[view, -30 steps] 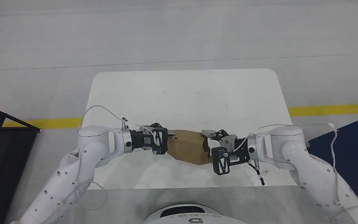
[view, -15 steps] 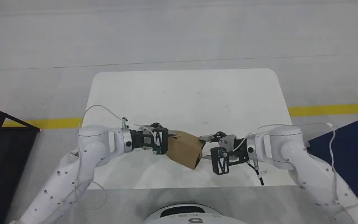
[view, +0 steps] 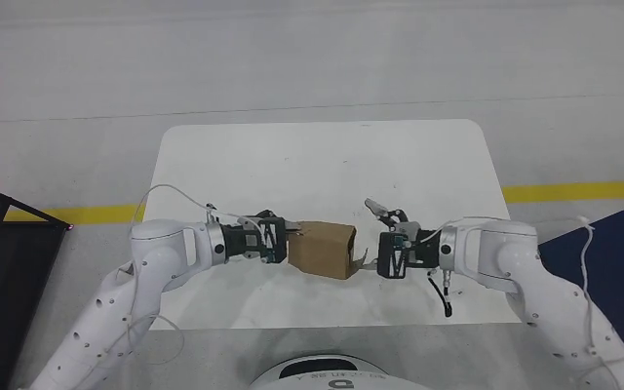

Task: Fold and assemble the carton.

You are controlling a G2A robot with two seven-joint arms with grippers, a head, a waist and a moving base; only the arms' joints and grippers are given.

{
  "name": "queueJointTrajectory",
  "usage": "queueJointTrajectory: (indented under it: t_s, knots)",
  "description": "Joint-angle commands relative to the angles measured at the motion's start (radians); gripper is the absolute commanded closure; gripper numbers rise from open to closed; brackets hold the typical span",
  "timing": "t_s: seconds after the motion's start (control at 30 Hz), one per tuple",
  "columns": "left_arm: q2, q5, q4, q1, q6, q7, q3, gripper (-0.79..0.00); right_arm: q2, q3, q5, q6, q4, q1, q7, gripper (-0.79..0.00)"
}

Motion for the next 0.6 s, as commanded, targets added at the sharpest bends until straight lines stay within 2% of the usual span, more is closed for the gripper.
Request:
queueJointTrajectory:
  t_s: [0.0,0.27,0.57]
  knots:
    - [0.0,-0.005,0.001,0.005,0.007,0.002,-0.004,0.0,0.001,0.017,0.003,0.017,0.002,-0.014,-0.013,-0.785]
    - [0.001,-0.019,-0.002,0.025,0.055,0.008,-0.02,0.0,-0.004,0.086,0.085,0.134,0.024,-0.086,-0.113,-0.785]
    - [0.001,-0.021,-0.015,0.048,0.083,0.021,-0.026,0.0,-0.014,0.102,0.14,0.205,0.039,-0.136,-0.176,-0.785]
